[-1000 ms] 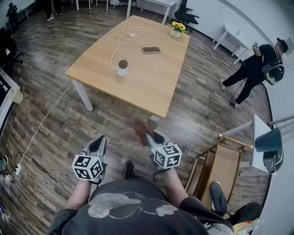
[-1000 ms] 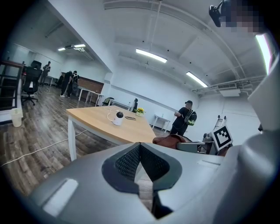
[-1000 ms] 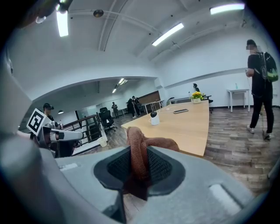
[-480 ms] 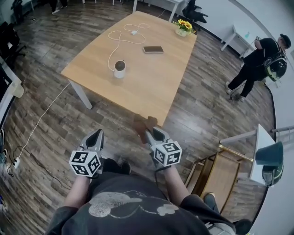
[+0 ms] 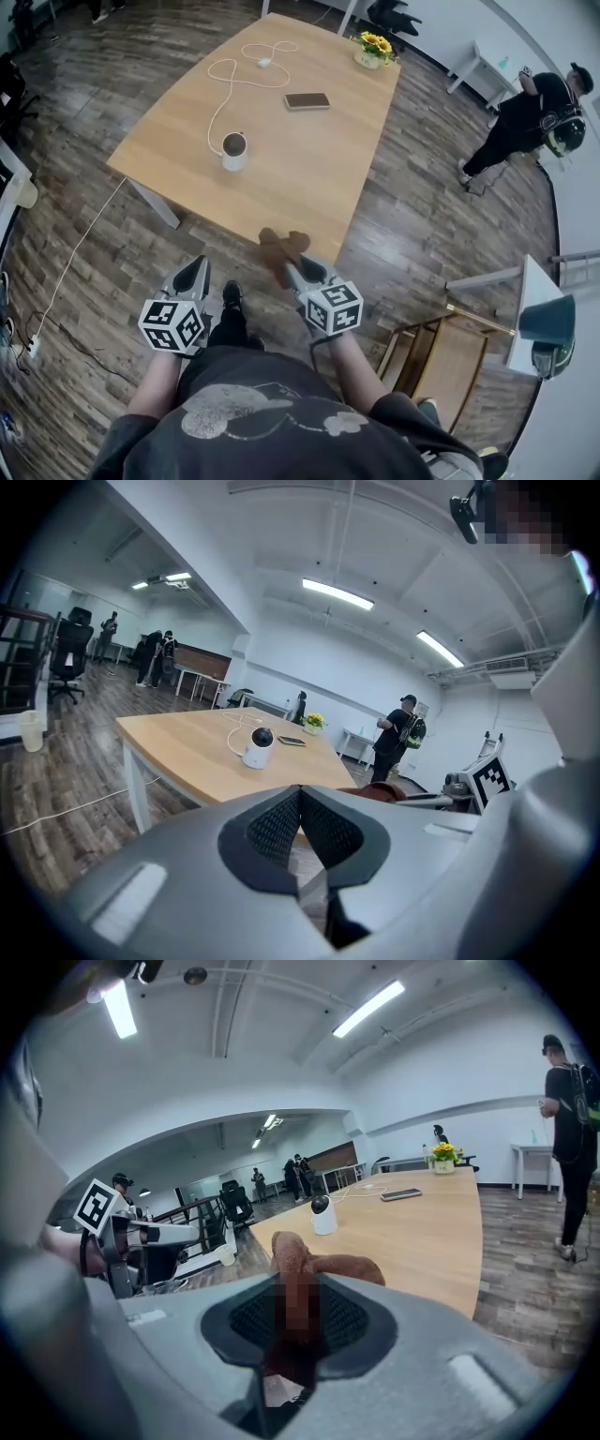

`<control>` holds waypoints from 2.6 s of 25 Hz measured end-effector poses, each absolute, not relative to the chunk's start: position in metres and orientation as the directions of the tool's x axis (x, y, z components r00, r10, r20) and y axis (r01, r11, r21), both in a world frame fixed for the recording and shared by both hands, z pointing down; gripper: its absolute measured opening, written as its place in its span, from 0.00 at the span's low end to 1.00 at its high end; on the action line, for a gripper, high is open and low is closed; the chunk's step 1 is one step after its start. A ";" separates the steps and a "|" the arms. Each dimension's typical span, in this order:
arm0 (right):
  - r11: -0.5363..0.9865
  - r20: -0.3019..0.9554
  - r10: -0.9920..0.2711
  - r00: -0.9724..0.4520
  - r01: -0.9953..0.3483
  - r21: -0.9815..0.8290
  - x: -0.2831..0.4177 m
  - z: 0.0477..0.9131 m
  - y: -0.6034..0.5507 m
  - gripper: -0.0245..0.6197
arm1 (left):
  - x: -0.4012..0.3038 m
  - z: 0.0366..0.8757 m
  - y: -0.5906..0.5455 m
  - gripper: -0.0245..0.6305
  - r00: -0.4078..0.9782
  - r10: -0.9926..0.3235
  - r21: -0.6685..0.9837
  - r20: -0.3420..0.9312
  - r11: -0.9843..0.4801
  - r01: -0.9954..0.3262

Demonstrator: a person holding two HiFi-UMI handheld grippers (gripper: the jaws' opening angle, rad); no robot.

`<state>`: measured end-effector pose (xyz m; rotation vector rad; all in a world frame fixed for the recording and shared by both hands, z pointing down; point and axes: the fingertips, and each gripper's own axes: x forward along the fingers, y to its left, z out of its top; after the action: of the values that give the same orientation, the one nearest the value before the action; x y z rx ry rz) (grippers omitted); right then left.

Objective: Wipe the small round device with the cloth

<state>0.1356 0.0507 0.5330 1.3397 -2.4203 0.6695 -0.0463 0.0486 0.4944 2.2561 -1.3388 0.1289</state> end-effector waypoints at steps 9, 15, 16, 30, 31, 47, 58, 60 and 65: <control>0.451 0.446 -0.737 -0.508 -0.861 -0.235 0.133 0.514 -0.035 0.16 | -0.040 0.482 -0.048 0.07 0.539 -0.788 0.373 0.298 -0.423 -0.825; 0.477 0.434 -0.739 -0.515 -0.855 -0.203 0.119 0.499 -0.088 0.16 | -0.043 0.484 -0.085 0.07 0.552 -0.774 0.383 0.311 -0.430 -0.818; 0.485 0.430 -0.737 -0.521 -0.852 -0.199 0.114 0.497 -0.097 0.16 | -0.044 0.485 -0.091 0.07 0.553 -0.772 0.386 0.313 -0.429 -0.817; 0.579 0.422 -0.693 -0.585 -0.800 -0.158 0.042 0.487 -0.197 0.16 | -0.054 0.494 -0.160 0.07 0.596 -0.731 0.411 0.332 -0.456 -0.789; 0.578 0.428 -0.690 -0.583 -0.801 -0.158 0.040 0.490 -0.202 0.16 | -0.054 0.495 -0.162 0.07 0.599 -0.728 0.411 0.335 -0.459 -0.788; 0.487 0.503 -0.679 -0.535 -0.841 -0.237 0.095 0.532 -0.215 0.16 | -0.060 0.497 -0.171 0.07 0.503 -0.781 0.394 0.370 -0.359 -0.846; 0.586 0.393 -0.672 -0.628 -0.775 -0.236 0.103 0.507 -0.194 0.16 | -0.046 0.495 -0.177 0.07 0.490 -0.791 0.391 0.365 -0.347 -0.852; 0.645 0.366 -0.635 -0.681 -0.727 -0.235 0.084 0.500 -0.188 0.16 | -0.048 0.493 -0.178 0.07 0.481 -0.800 0.391 0.359 -0.339 -0.856; 0.744 0.353 -0.538 -0.765 -0.628 -0.228 0.039 0.500 -0.180 0.16 | -0.059 0.494 -0.175 0.07 0.451 -0.814 0.386 0.366 -0.309 -0.869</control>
<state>0.0393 -0.1804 0.4998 0.9150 -2.6805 0.4895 -0.0591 -0.1754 0.4938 2.1733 -1.4034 0.1374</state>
